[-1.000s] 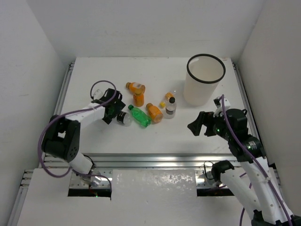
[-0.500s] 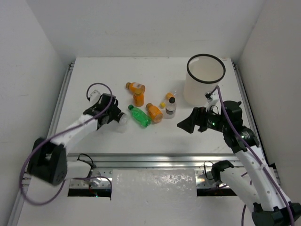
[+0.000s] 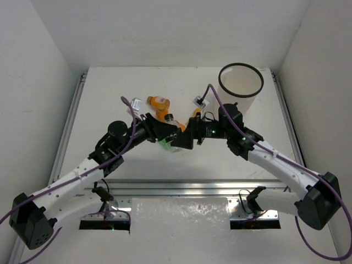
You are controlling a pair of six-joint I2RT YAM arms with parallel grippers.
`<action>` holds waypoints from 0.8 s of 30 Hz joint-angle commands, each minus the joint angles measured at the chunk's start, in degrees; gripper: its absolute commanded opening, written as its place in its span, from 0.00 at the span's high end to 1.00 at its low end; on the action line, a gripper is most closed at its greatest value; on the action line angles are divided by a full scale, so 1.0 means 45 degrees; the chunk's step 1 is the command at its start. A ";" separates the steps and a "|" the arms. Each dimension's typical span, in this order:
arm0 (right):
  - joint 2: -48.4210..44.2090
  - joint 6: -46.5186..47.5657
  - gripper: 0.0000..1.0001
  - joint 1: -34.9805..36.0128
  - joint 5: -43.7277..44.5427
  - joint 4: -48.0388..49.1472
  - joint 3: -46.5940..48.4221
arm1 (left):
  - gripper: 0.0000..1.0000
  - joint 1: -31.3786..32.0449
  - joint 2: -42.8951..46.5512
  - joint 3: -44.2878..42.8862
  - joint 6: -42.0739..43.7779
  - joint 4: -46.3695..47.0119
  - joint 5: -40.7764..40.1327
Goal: Put the plastic bottles in the bin
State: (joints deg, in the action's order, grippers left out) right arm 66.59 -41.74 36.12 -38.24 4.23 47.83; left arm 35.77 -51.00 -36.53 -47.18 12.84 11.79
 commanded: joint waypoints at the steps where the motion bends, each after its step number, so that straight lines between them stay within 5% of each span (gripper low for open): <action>1: -0.0032 -0.0548 0.03 0.0216 0.0198 0.2144 0.0523 | 1.00 0.0293 -0.0188 -0.0396 0.0074 0.1814 0.1090; 4: 0.0066 -0.0920 0.18 0.0235 -0.0116 0.2400 0.0562 | 1.00 0.0294 -0.0423 -0.0280 -0.0081 0.2458 0.1091; 6: 0.0125 -0.0843 0.60 0.0235 -0.0097 0.2284 0.0581 | 0.90 0.0294 -0.0443 -0.0454 -0.0063 0.2654 0.0877; 7: 0.0105 -0.0727 0.76 0.0255 0.0000 0.1780 0.0678 | 0.73 0.0294 -0.0424 -0.0630 0.0053 0.2519 0.0663; 8: -0.0088 -0.0300 0.96 0.0178 0.0311 0.1330 0.0814 | 0.22 0.0294 -0.0385 -0.0883 0.0151 0.1415 -0.0287; 9: -0.0225 0.0014 0.96 0.0119 0.1532 0.0108 0.1009 | 0.03 0.0294 -0.0365 -0.1717 0.0442 0.0476 -0.1031; 14: -0.0619 0.2806 0.98 -0.0873 0.8233 -0.4410 0.3974 | 0.00 0.0294 -0.0774 -0.4593 0.0116 -0.6956 -0.8138; 16: 0.0122 0.3277 0.98 -0.2428 1.0348 -0.6091 0.5557 | 0.00 0.0274 -0.1067 -0.5084 -0.0335 -0.8044 -0.9837; 24: 0.4143 0.2986 0.94 -0.6930 1.1507 -0.7733 0.9653 | 0.00 0.0274 -0.3446 -0.5356 -0.1682 -0.9298 -1.0161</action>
State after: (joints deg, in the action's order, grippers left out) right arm 78.85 -29.04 7.84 8.73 -23.42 85.36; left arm 37.04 -62.37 -59.13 -51.27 -23.44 -30.65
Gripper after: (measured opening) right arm 0.353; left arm 0.995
